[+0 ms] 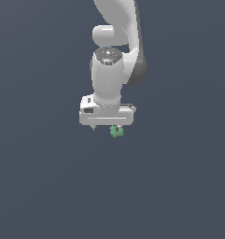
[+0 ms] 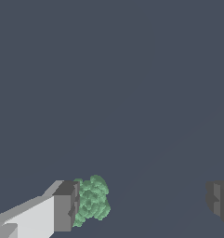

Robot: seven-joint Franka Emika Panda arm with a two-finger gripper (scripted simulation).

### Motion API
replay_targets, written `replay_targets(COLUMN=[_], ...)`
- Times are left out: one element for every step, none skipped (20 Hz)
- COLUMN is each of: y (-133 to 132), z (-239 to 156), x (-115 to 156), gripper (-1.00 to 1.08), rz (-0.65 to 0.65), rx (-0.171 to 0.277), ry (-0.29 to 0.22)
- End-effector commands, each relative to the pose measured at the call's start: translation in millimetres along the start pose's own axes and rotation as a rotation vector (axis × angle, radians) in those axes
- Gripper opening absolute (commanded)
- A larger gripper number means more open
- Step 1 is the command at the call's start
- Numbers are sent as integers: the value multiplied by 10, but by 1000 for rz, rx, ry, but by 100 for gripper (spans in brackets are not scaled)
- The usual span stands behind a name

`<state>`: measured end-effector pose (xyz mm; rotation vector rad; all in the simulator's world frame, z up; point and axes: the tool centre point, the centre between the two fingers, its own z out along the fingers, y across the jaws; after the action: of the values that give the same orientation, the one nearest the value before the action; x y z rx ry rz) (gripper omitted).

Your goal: Pick up the object and move it to a goal position.

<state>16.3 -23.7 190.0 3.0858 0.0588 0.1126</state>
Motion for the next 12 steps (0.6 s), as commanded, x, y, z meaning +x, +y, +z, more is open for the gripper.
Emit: replay_targets(y=[-26, -38, -54, -74, -97, -124, -153, -184, -218, -254, -293, -333], z=[32, 55, 83, 116, 153, 194, 239, 288, 341, 398, 458, 520], x=[-23, -40, -61, -87, -116, -150, -187, -230, -277, -330, -388, -451], gripper=[100, 100, 100, 100, 100, 100, 100, 100, 100, 100, 100, 100], rz=[-5, -7, -10, -14, -18, -22, -27, -32, -38, -45, -51, -58], rx=[2, 3, 5, 7, 9, 12, 15, 18, 21, 25, 29, 33], ry=[-2, -4, -6, -8, -10, -13, -16, -20, -23, -28, -32, -37])
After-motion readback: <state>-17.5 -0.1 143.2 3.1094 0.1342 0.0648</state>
